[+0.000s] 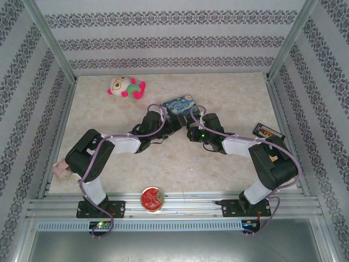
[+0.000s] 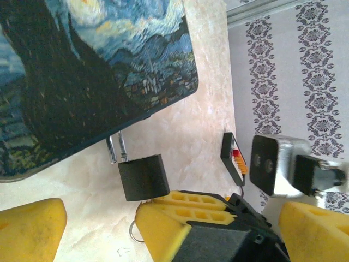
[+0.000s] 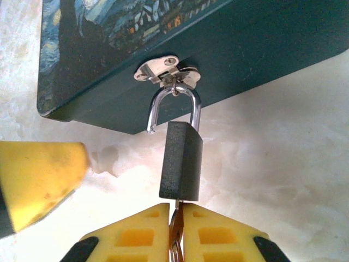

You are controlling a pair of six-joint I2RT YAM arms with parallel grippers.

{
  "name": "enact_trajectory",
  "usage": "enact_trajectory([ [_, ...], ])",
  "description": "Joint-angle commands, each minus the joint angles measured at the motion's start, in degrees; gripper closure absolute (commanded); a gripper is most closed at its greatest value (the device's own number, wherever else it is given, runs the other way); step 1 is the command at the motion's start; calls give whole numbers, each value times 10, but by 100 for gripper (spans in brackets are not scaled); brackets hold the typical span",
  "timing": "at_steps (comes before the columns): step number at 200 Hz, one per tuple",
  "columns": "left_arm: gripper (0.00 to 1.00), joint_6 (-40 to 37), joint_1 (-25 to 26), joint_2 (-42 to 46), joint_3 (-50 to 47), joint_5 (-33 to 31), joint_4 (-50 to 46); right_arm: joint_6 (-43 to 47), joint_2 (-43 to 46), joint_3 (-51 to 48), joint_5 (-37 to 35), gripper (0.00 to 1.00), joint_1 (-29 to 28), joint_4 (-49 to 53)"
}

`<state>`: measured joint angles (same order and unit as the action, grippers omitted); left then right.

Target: Unlock the padlock with the key

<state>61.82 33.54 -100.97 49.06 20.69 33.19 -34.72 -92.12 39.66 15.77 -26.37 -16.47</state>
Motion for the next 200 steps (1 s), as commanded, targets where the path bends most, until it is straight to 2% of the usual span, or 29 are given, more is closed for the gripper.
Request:
enact_trajectory([
  [1,1,-44,-14,24,-10,-13,-31,-6,-9,-8,1,85,0,-21],
  [63,1,-48,-51,18,-23,23,9,-16,-7,-22,-6,76,-3,-22],
  [91,1,-82,-69,35,-14,22,-27,-24,17,-33,-17,72,-3,-10],
  [114,1,-137,-73,66,2,-22,-108,-31,45,-34,-34,69,-3,19],
  [161,1,-262,-74,109,67,-151,-308,-64,62,-12,-68,64,-4,81],
  [180,1,-286,-74,105,101,-204,-371,-73,52,6,-79,60,-8,108],
  [200,1,-306,-74,95,127,-227,-407,-75,38,28,-96,55,-14,136],
])
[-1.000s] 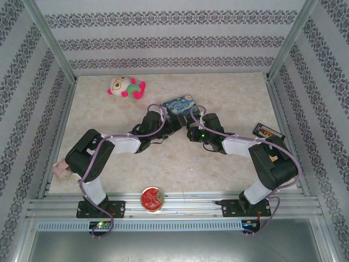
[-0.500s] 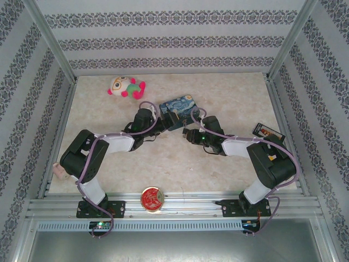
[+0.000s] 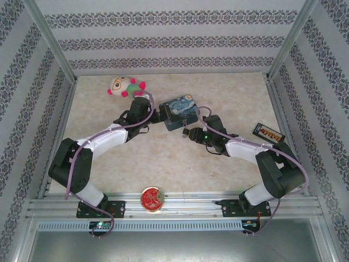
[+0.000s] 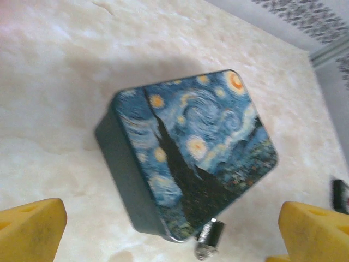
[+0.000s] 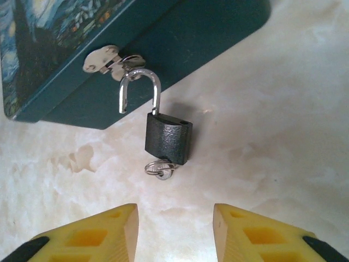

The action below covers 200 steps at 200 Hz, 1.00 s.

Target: Unlock the padlock with the key

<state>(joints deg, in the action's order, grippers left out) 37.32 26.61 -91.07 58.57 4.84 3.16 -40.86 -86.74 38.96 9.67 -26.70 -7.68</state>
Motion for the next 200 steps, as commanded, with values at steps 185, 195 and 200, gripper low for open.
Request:
enact_trajectory([
  [185,1,-91,-15,-73,86,-85,-95,-7,-189,186,-52,48,-38,108],
  [195,1,-95,-15,-74,85,-86,-87,-7,-192,188,-57,49,-39,112],
  [200,1,-96,-15,-74,85,-86,-83,-7,-193,189,-60,50,-39,115],
])
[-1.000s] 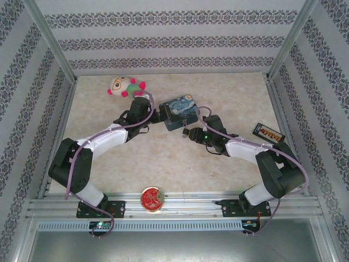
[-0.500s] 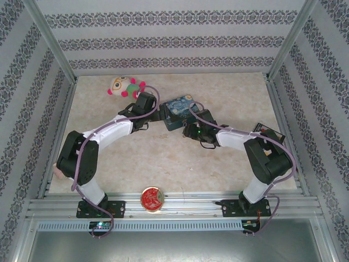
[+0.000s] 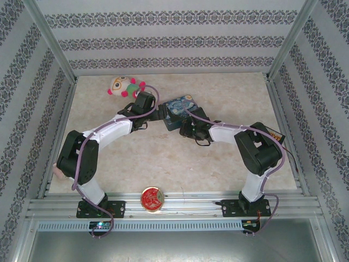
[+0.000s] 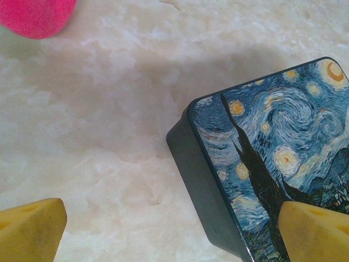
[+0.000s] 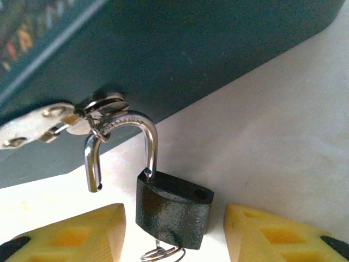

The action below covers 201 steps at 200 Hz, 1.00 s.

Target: Unlock the padlock with the key

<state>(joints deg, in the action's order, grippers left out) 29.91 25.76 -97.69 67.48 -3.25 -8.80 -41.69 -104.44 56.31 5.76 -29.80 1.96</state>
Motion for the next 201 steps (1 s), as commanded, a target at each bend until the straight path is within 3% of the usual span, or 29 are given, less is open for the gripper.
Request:
enact_trajectory([
  [1,1,-23,-6,-7,-4,-5,38,1,-16,15,-22,50,-8,19],
  [40,1,-29,-6,-10,-8,-6,57,2,-18,14,-46,61,-11,28],
  [80,1,-32,-6,-6,-16,-8,69,-3,-23,14,-58,63,-11,33],
  [152,1,-46,-2,10,-22,-15,67,3,15,-7,-58,79,-16,19],
  [201,1,-72,28,8,-17,-67,54,-4,29,-32,-34,87,-8,-8],
])
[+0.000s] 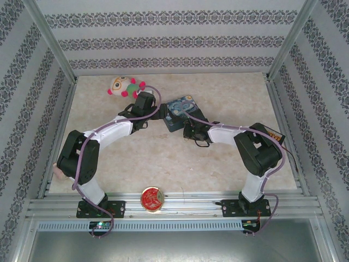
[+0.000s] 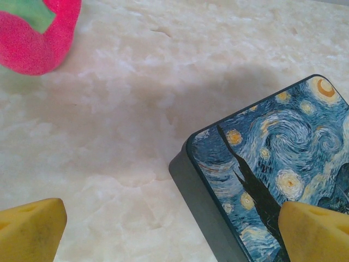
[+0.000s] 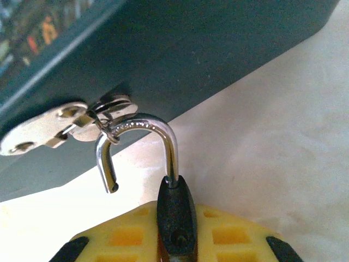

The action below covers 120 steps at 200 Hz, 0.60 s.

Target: Unlock the padlock with the key

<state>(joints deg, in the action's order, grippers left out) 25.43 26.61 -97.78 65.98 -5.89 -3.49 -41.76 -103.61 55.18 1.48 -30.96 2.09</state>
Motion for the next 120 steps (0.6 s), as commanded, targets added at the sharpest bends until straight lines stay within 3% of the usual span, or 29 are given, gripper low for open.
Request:
enact_trajectory([
  [1,1,-28,21,9,-2,-42,1,-3,21,-21,9,87,4,-10],
  [52,1,-39,59,19,-13,-77,4,-4,50,-86,52,98,8,-64],
  [120,1,-67,97,-22,11,-60,-28,-11,101,-149,77,93,27,-74],
])
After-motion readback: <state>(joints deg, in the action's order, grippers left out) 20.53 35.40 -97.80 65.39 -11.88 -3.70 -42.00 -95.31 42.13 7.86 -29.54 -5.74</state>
